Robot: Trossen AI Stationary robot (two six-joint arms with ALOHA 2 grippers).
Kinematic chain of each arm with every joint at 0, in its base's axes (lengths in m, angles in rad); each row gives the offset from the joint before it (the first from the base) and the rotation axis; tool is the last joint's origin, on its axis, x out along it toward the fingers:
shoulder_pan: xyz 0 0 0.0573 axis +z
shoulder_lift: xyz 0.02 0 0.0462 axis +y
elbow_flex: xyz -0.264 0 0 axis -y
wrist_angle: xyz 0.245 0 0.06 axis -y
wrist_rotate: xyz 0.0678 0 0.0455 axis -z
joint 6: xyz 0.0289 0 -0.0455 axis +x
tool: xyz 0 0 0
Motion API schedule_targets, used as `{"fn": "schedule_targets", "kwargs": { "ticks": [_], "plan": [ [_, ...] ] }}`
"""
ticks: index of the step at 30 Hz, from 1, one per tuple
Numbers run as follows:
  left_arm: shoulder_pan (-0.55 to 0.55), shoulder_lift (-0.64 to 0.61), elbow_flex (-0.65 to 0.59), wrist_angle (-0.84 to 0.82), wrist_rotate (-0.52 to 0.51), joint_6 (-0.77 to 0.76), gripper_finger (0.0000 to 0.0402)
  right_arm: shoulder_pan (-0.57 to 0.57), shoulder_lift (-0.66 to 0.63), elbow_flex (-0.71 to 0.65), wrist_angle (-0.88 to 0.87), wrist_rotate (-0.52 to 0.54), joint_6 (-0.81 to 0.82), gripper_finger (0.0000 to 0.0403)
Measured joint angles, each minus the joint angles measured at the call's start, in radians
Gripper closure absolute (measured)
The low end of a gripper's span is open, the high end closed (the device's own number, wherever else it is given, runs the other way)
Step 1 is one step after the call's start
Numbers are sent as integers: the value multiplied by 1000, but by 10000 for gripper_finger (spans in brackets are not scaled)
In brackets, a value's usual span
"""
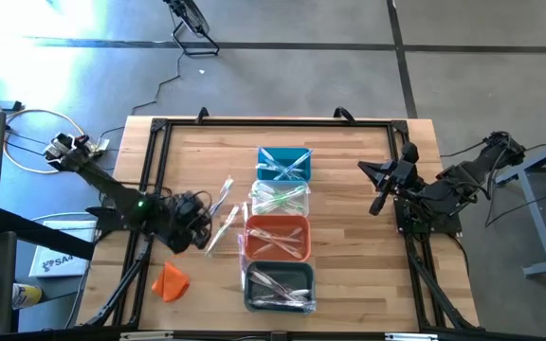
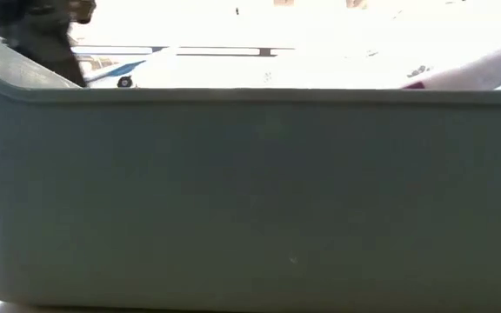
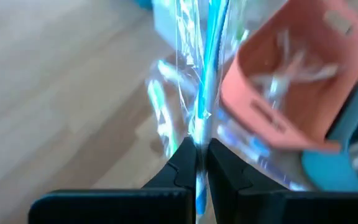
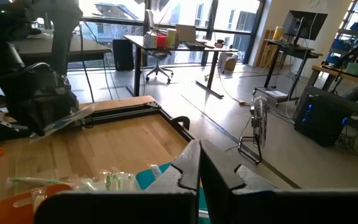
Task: Pick & Place Toothbrushes
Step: Put the blue toothbrush into the blue bin
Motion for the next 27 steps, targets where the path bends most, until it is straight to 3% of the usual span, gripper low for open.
{"fn": "schedule_targets", "kwargs": {
  "ticks": [5, 13, 19, 27],
  "plan": [
    [174, -5, 0, 216, 18, 293, 391, 0, 0, 0, 26, 1, 0, 401],
    [461, 1, 1, 572, 196, 649, 391, 0, 0, 0, 50, 0, 0, 401],
    [614, 8, 1, 721, 345, 760, 391, 0, 0, 0, 53, 0, 14, 401],
    [729, 82, 2, 831, 476, 810, 391, 0, 0, 0, 53, 0, 26, 401]
  ]
}}
